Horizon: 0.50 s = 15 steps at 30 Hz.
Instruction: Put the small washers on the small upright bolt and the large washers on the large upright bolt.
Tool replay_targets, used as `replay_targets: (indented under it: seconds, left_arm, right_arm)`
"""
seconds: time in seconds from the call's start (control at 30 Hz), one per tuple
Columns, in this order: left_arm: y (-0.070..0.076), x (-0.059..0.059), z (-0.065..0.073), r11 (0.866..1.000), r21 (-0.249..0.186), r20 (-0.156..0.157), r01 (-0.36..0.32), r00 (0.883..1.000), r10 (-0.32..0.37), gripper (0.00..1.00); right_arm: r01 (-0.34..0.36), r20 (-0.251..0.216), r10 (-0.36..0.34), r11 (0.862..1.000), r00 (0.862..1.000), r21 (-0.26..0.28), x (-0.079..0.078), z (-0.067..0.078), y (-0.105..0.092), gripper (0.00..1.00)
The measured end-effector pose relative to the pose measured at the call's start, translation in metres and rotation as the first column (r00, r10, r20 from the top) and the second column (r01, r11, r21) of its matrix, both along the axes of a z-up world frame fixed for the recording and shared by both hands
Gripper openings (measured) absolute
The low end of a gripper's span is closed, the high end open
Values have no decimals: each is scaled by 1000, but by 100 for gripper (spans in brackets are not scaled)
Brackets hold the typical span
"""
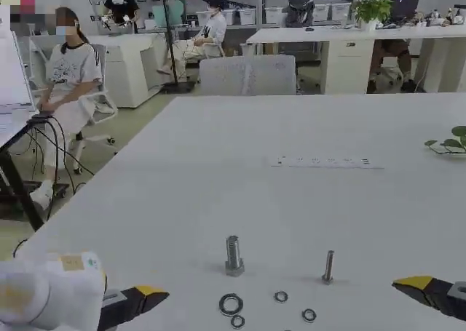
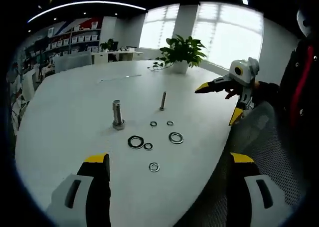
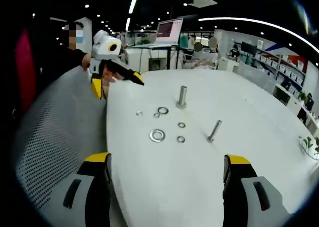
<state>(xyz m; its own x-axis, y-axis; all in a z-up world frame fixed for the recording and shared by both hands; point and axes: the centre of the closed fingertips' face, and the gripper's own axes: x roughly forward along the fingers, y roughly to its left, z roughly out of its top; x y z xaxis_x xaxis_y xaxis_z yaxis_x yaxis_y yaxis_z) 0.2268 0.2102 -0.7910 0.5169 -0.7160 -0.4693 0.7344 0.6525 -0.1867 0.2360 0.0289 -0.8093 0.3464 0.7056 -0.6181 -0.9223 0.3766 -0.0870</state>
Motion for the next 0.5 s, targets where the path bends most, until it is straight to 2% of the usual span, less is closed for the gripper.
replay_targets:
  seconds: [0.5]
  left_arm:
    - [1,3,4,1000,-13,8,-11,1000,11,98]
  right_arm:
    - [0,3,0,1000,1000,-7,0,-1,0,92]
